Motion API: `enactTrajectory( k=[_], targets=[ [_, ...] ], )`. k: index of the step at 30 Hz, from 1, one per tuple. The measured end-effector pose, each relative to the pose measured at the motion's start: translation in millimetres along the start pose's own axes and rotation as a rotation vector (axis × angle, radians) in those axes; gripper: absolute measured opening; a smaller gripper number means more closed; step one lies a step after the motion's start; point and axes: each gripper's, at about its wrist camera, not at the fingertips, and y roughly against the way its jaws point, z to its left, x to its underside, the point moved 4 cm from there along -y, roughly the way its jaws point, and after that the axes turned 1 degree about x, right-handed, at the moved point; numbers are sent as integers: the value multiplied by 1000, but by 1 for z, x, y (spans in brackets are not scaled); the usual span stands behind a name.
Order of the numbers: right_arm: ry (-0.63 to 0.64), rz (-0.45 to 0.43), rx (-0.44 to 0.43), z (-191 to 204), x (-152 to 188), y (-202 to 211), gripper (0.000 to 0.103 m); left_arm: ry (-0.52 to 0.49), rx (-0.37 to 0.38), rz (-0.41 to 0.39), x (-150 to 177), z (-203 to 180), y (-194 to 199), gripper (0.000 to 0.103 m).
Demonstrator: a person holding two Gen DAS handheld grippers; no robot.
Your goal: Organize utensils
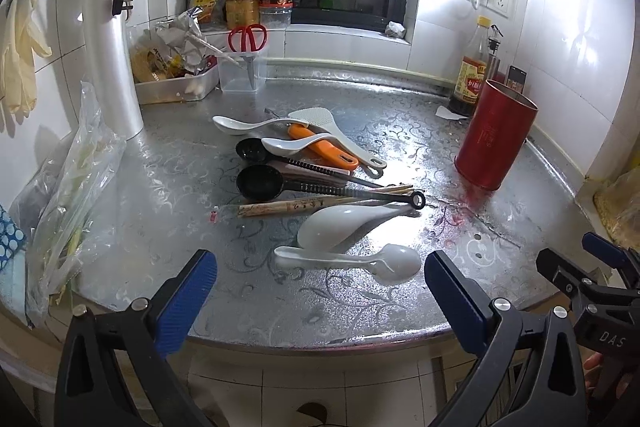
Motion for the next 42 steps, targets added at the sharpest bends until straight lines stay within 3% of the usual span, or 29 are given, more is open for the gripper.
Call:
enactTrajectory(
  k=[24,31,42],
  targets=[
    [-9,39,24,-2,-4,-20,103,-2,-7,31,-12,7,-23,103],
    [-20,43,45,-2,-13,-34,103,-9,16,34,-29,11,-42,103],
    [-83,1,136,-14,-63,-74,103,-4,48,16,-79,31,-82,103]
  ],
)
